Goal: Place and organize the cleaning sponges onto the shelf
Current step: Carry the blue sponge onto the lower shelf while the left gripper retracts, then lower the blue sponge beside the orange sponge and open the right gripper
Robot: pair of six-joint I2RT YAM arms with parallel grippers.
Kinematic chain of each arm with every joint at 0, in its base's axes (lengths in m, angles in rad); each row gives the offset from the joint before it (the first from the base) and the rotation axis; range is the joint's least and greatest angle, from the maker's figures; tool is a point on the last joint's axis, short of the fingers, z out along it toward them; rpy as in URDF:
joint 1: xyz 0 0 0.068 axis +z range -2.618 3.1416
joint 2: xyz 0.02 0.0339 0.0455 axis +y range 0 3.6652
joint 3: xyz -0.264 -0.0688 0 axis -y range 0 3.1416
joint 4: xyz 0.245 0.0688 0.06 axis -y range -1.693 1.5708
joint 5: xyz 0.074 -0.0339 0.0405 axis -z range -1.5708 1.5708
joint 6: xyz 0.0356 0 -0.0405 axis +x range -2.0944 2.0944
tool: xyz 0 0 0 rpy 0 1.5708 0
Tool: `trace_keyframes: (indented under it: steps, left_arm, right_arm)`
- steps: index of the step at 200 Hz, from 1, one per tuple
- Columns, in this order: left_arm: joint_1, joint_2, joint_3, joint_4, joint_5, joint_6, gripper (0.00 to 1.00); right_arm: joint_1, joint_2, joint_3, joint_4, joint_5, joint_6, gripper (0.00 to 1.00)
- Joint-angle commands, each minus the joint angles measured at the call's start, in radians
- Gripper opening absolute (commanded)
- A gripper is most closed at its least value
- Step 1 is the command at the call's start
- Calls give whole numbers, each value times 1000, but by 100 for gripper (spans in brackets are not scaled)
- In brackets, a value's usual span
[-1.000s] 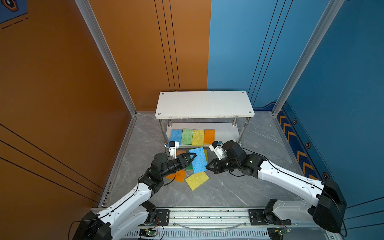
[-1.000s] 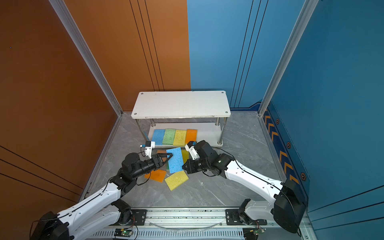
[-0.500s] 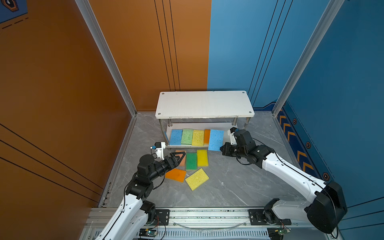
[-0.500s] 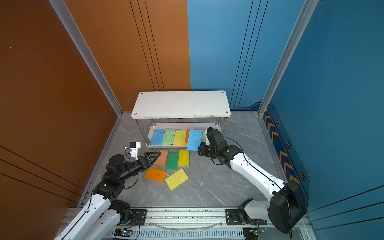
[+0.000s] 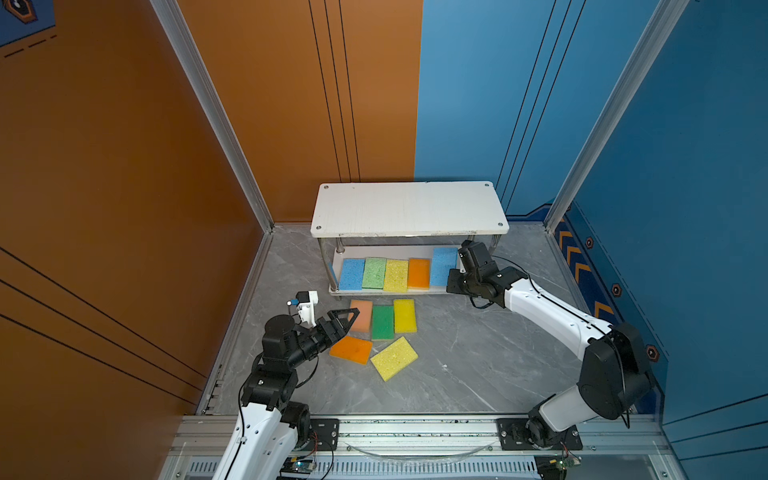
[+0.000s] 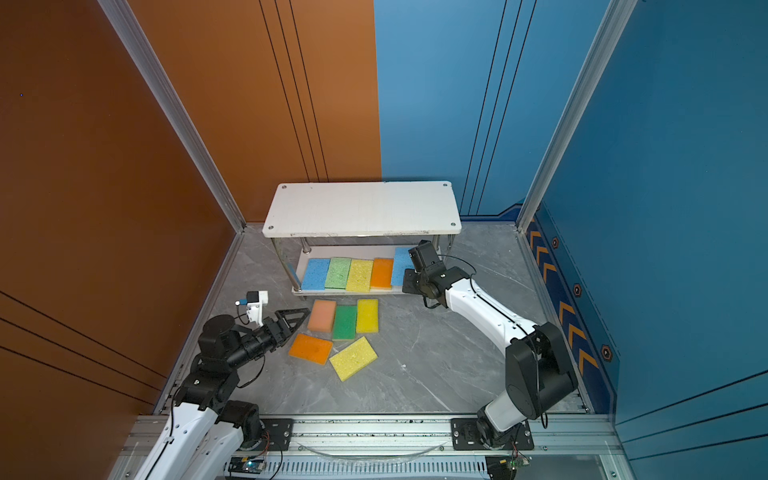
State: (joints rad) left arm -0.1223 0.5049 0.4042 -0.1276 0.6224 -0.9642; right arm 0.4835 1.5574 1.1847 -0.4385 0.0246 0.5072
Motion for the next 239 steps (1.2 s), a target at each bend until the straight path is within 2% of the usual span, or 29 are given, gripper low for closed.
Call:
trace_keyframes:
  steps: [1,131,239]
  left_arm:
    - [12,-1,-5,-15,37,21,80]
    - [23,0,-24,-2,51,9,80]
    - [27,14,-34,23,62,-5,80]
  right_arm:
    - [-14,22,36,-29,25,-33,0]
    - [-51,118,64,-29,-80,-52,0]
    - [-63,157,86,-51,-117,-59,0]
